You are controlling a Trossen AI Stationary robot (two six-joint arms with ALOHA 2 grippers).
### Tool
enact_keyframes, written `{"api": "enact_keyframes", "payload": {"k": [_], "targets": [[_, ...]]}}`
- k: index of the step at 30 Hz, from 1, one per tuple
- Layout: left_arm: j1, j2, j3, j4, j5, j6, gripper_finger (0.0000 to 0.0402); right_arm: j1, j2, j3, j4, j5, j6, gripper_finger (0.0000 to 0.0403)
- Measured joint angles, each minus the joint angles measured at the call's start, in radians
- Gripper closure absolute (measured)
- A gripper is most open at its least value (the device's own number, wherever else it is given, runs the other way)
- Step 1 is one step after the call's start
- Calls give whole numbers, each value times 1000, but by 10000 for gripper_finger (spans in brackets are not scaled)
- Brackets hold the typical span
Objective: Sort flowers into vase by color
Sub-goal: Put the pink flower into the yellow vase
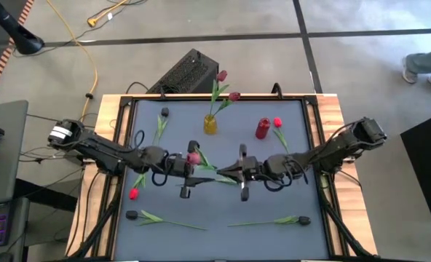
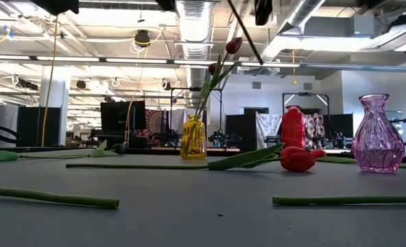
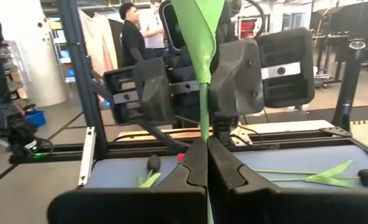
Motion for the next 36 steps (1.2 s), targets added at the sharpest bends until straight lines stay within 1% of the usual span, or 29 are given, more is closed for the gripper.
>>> {"api": "enact_keyframes", "payload": {"k": [11,14,18,22,23,31,33,36], "targets": [[31,0,0,18,-2,-31,244,-24,0,0,12,-7,-4,382],[37,0,0,19,-4,-32,262,-24,0,0,14,-7,-4,382],[41,0,0,16,-4,-31,307,-24,0,0,15,-7,-5,377],[41,0,0,14,0,-25,376,-24,0,0,16,-7,-8,360],[41,0,0,14,0,-25,388,-24,0,0,16,-7,-12,355],[49,0,0,13,0,-24,400,-24,0,0,17,-7,-31,321],[58,0,0,10,-2,-27,401,-24,0,0,13,-6,-30,305],[78,-22,0,-40,-12,-28,401,-24,-24,0,-42,-1,-31,271]]}}
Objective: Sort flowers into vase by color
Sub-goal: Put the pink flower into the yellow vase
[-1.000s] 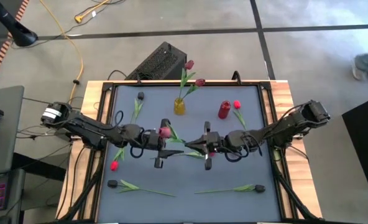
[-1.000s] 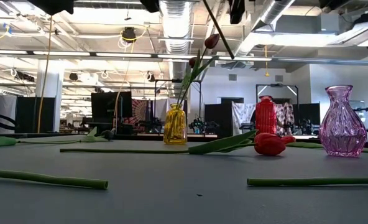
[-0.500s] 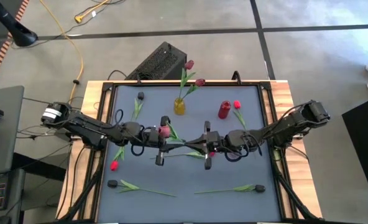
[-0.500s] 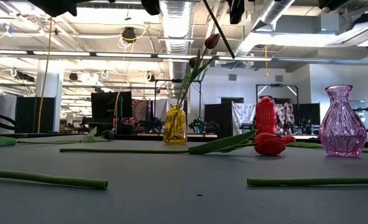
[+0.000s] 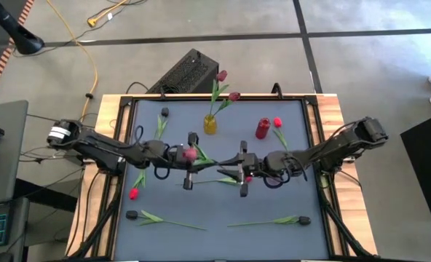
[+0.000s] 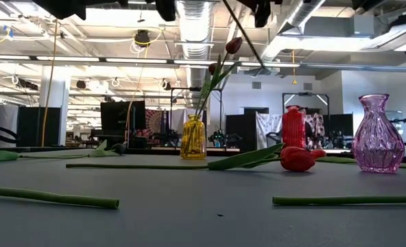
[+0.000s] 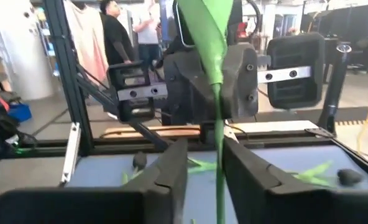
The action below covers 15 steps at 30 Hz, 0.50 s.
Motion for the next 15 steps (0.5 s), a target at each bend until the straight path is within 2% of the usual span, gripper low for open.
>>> {"api": "enact_keyframes", "payload": {"k": [5,8,15], "targets": [[59,-98,0,-147,-84,42,401,-12,-79,0,-192,1,-47,205],[119,-165,0,-246,-151,66,401,-24,-115,0,-316,-1,-70,180],[324,-241,0,-357,-162,37,401,-67,-173,0,-436,0,-108,180]]}}
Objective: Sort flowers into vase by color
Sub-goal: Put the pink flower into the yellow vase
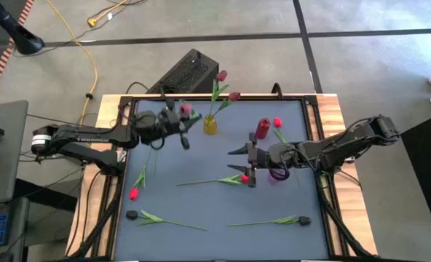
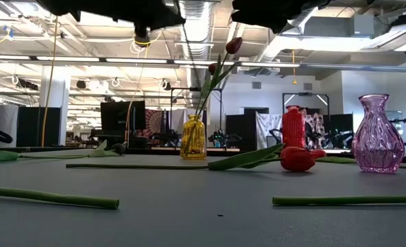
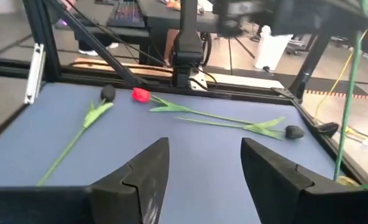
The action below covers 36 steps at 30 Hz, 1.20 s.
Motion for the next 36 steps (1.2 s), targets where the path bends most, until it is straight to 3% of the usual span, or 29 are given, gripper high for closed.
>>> {"api": "enact_keyframes", "payload": {"k": [7,12,18,25,36], "targets": [[201,20,0,-27,172,-116,401,-54,-42,0,-67,-1,-57,196],[262,19,0,-26,192,-123,401,-95,-57,0,-96,-2,-73,201],[272,34,0,-26,208,-125,401,-138,-69,0,-146,-11,-76,206],[268,95,0,10,234,-148,401,-195,-111,0,-184,-150,-74,210],[269,104,0,15,217,-148,401,-257,-223,-143,-96,-157,-2,210]]}}
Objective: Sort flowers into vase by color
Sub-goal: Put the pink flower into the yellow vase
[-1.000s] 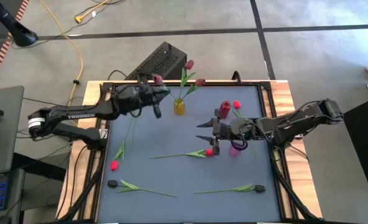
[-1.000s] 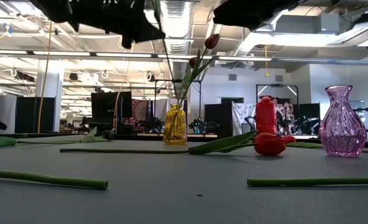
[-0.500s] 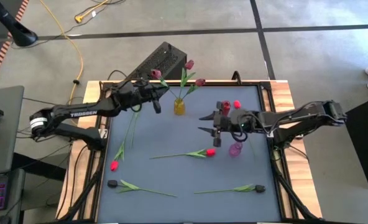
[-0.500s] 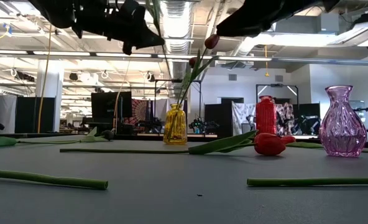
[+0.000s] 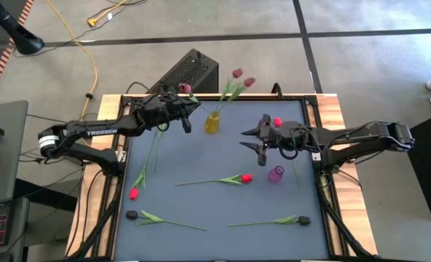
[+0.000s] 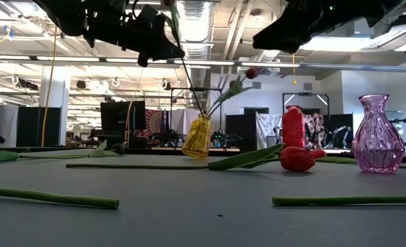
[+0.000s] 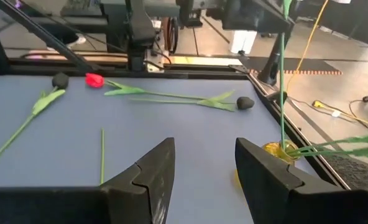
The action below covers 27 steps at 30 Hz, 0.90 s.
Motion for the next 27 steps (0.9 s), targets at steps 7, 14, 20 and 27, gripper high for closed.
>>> {"api": "enact_keyframes", "payload": {"k": [7,14,20,27], "targets": [[0,0,0,-19,0,-14,401,22,-21,-10,-3,-2,7,210],[4,0,25,-120,1,-57,401,30,-22,-10,-5,-17,-11,210],[9,6,112,-295,0,-58,401,18,-23,-10,-7,-23,-19,210],[10,57,157,-347,12,-60,401,-35,-27,-10,-4,-23,-7,210]]}}
